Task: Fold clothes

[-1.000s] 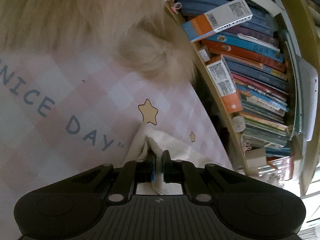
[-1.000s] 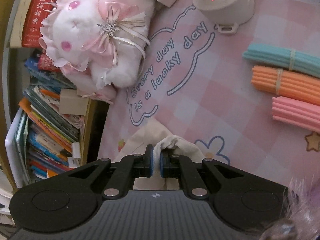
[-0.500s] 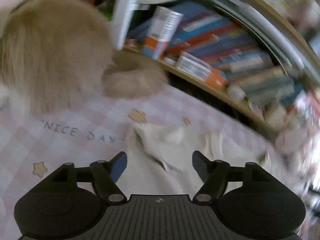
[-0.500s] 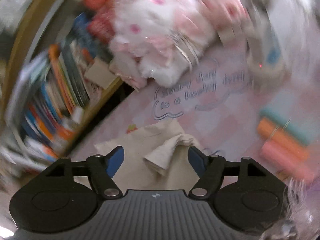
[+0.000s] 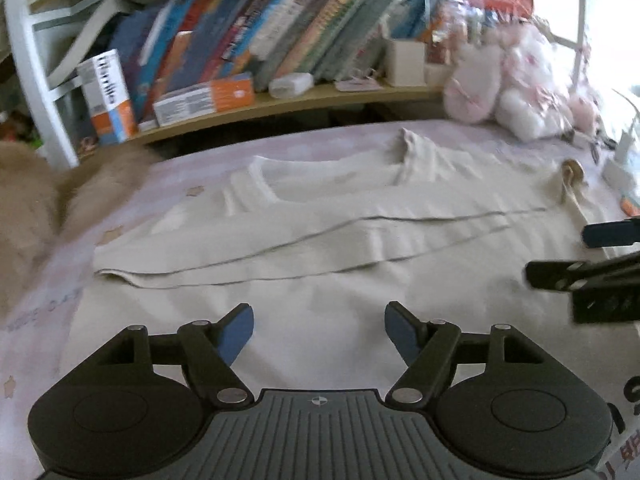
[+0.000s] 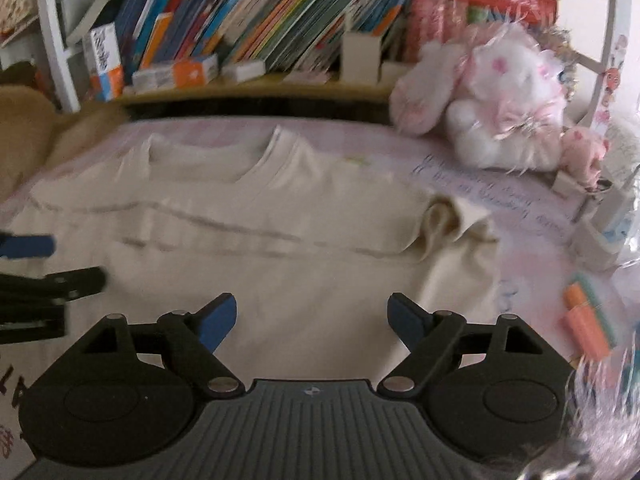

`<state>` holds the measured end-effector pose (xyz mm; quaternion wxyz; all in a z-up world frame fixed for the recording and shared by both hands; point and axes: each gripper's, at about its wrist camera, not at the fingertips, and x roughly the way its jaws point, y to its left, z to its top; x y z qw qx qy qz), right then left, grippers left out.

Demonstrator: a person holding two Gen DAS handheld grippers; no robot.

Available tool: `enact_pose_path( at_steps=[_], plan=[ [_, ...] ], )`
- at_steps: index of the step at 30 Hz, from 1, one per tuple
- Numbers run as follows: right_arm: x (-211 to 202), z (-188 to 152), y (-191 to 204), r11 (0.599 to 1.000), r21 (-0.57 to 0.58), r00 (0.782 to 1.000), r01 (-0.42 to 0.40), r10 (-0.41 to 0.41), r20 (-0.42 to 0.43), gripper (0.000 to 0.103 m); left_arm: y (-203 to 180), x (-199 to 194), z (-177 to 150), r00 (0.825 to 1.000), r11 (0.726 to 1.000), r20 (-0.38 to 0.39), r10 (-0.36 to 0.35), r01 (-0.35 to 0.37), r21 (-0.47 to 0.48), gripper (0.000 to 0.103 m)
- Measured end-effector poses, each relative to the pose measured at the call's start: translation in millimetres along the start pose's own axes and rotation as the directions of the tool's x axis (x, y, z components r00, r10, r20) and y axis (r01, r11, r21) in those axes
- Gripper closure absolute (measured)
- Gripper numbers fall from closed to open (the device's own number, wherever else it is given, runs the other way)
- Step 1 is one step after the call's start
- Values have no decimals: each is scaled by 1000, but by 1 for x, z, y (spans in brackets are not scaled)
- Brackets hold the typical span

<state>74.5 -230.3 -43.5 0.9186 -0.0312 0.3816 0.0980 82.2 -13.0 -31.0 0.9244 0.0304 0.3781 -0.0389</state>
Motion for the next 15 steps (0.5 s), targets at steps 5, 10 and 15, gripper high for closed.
enact_pose_path(
  at_steps=[5,10,15],
  plan=[
    [4,-11,12,1000,-23,1000,-3,3,-10,19,-39,11,-9,1000,991,2,-13,13,133,31],
    [5,-12,12,998,-52,1000,-24,23,-19,15,-37,17,-6,999,991,0,-43,43,126,30],
    [6,-10,10,996,-74,998,-49,46,-43,12,-34,27,5,998,991,-18,-66,67,116,30]
  ],
)
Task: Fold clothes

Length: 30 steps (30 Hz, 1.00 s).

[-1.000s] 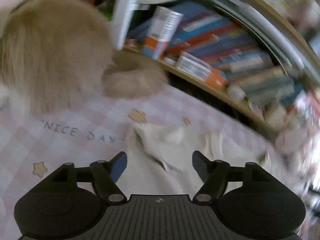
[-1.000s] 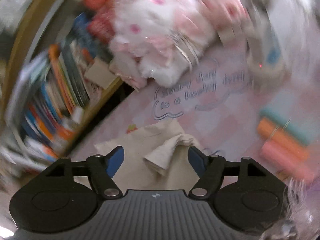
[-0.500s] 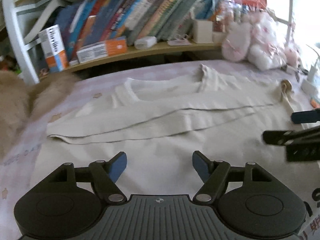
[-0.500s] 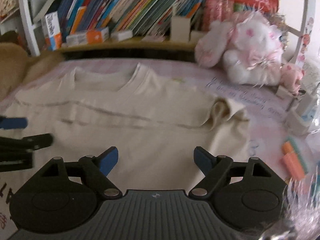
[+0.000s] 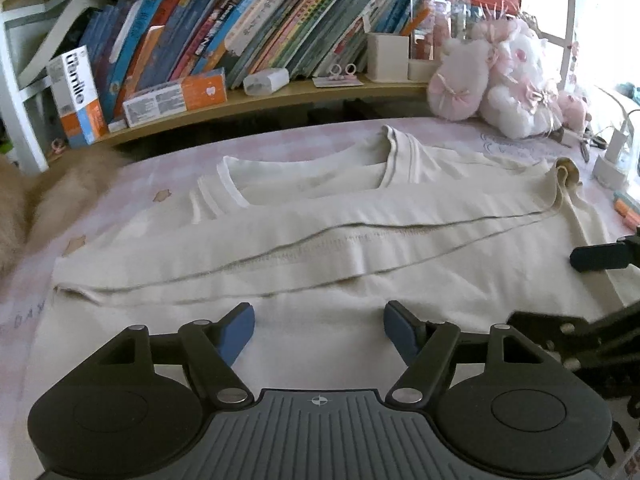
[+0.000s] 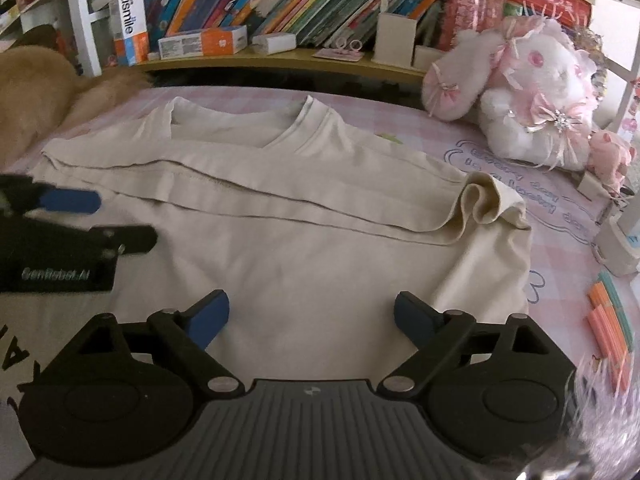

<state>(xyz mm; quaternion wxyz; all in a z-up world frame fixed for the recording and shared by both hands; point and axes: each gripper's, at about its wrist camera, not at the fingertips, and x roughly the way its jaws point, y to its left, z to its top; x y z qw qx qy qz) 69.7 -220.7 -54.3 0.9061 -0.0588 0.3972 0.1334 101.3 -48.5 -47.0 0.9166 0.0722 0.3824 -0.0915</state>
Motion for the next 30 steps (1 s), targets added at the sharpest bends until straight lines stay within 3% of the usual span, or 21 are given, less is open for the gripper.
enact_pose_path(
  at_steps=[11,18,22,26,28,30],
  plan=[
    [1,-2,-1,1000,-15,1000,-16,16,-1,10,9,26,29,999,999,-42,-31,31,-17,30],
    [2,1,-1,999,-23,999,-24,23,-24,9,20,39,52,999,999,-22,-25,24,-41,30],
    [3,2,0,1000,-22,999,-22,21,-33,9,35,65,84,1000,995,-11,5,-6,-103,30],
    [4,6,2,1000,-16,999,-13,12,-53,9,63,94,115,994,987,-54,98,-104,-121,30],
    [5,8,2,1000,-17,998,-17,16,-68,9,81,92,121,988,976,-42,146,-151,-160,30],
    [5,10,1,1000,-19,997,-21,20,-78,9,99,78,119,991,967,-7,135,-134,-215,30]
  ],
)
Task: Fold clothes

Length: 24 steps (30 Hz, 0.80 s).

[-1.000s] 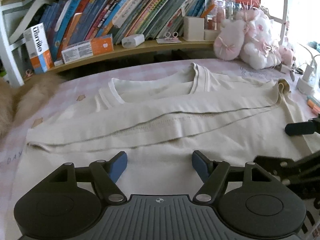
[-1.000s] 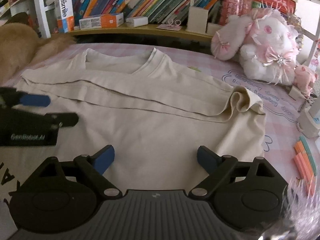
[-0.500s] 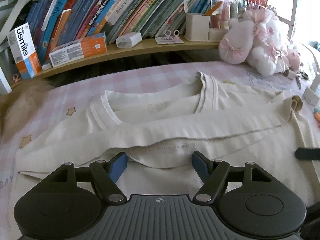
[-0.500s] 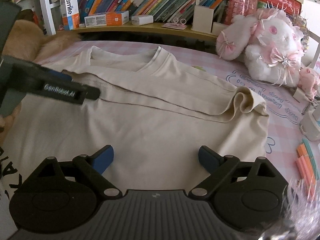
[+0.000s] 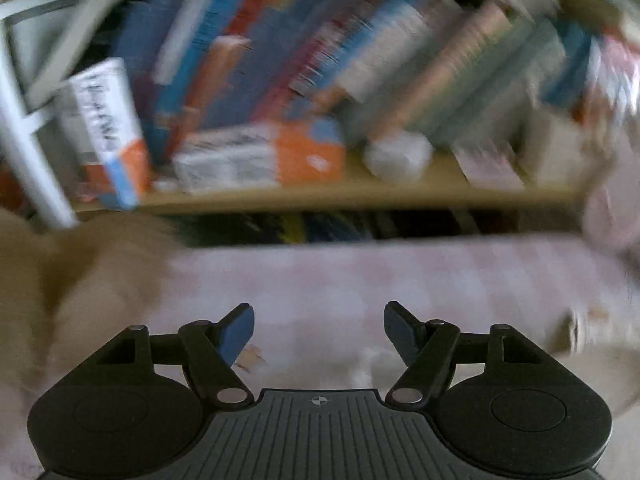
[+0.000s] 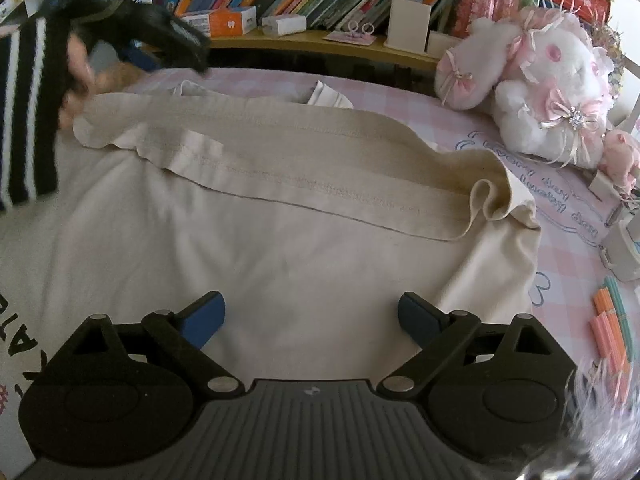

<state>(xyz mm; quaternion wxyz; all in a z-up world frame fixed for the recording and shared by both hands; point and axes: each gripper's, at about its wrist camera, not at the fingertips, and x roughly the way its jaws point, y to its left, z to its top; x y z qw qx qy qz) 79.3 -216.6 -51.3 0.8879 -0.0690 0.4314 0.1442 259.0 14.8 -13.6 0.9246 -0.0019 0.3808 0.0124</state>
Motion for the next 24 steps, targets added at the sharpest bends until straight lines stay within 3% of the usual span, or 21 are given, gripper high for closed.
enact_pose_path(
  at_steps=[3,7,13,15,18,21,23,24],
  plan=[
    [-2,6,-7,1000,27,1000,-5,5,-2,13,19,-28,-17,997,997,26,-76,75,15,30],
    [-9,21,-43,979,202,999,-2,-8,46,13,33,-64,-60,990,988,12,-140,138,66,30],
    [14,47,-91,941,329,995,-84,94,-15,13,65,-79,-106,965,969,-111,-240,230,-91,30],
    [20,58,-99,932,349,995,-95,104,-8,13,71,-73,-108,965,974,-142,-219,207,-97,30],
    [34,83,-123,902,423,995,-91,103,-4,18,89,-52,-96,962,963,-157,-224,193,-189,31],
    [44,105,-149,854,511,995,-99,99,27,19,112,-28,-78,957,919,-130,-259,203,-337,32],
    [41,113,-162,827,554,995,-95,73,62,19,121,-21,-66,974,909,-94,-207,155,-387,31],
    [39,117,-168,813,574,995,-93,59,79,19,118,-22,-64,978,919,-85,-192,149,-366,31]
  ],
)
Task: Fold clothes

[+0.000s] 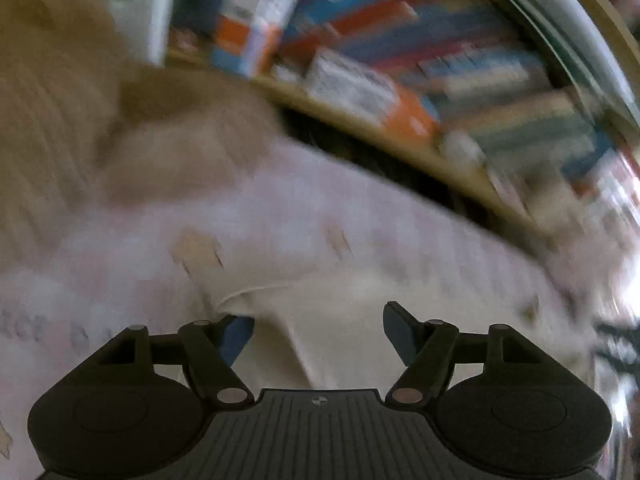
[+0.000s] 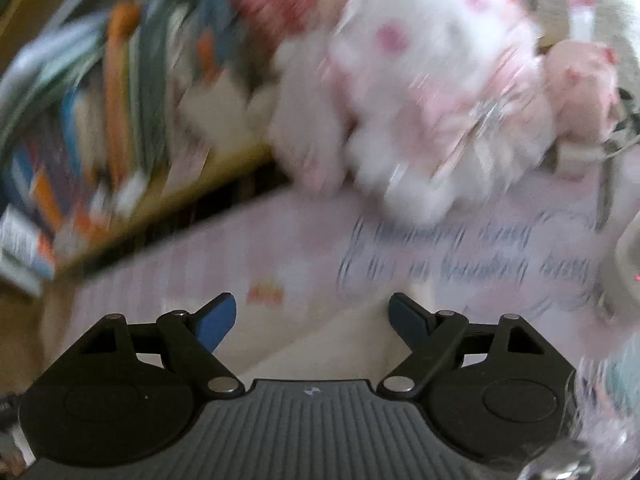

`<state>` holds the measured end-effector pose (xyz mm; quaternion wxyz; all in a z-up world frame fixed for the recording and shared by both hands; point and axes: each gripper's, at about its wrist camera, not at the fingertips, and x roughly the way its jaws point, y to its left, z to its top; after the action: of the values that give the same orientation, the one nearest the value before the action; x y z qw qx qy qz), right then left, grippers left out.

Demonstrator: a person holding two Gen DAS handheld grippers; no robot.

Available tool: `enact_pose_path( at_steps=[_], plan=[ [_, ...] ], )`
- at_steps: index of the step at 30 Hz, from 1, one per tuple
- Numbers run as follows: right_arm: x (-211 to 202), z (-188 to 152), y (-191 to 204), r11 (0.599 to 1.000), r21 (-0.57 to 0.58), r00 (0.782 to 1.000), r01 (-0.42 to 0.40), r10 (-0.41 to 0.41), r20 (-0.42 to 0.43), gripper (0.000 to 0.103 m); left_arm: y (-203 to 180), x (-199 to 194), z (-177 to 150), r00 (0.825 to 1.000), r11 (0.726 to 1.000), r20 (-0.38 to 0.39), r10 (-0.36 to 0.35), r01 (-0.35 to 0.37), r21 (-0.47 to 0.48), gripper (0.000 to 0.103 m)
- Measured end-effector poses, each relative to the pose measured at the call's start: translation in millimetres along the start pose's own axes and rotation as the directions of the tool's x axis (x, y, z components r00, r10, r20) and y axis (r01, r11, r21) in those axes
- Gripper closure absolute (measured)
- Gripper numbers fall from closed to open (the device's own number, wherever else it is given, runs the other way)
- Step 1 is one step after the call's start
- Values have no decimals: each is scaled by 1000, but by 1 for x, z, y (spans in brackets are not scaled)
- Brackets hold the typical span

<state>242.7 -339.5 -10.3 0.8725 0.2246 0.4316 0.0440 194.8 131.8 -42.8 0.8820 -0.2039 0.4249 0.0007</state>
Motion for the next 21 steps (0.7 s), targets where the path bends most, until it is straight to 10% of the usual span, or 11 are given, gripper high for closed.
enact_pose_path(
  at_steps=[7,15,21],
  plan=[
    [-31,-30,10,960,-265,996,89,-78,49,19,-45,-21,-31,999,941,44,0,-15,339,30],
    [-24,-112,76,785,-619,999,18,-38,-20,33,-100,-31,-68,998,758,65,-3,-40,651,30],
    [9,-114,111,796,-601,996,-70,20,-89,68,-129,-23,-80,998,780,28,-64,33,625,30]
  ],
)
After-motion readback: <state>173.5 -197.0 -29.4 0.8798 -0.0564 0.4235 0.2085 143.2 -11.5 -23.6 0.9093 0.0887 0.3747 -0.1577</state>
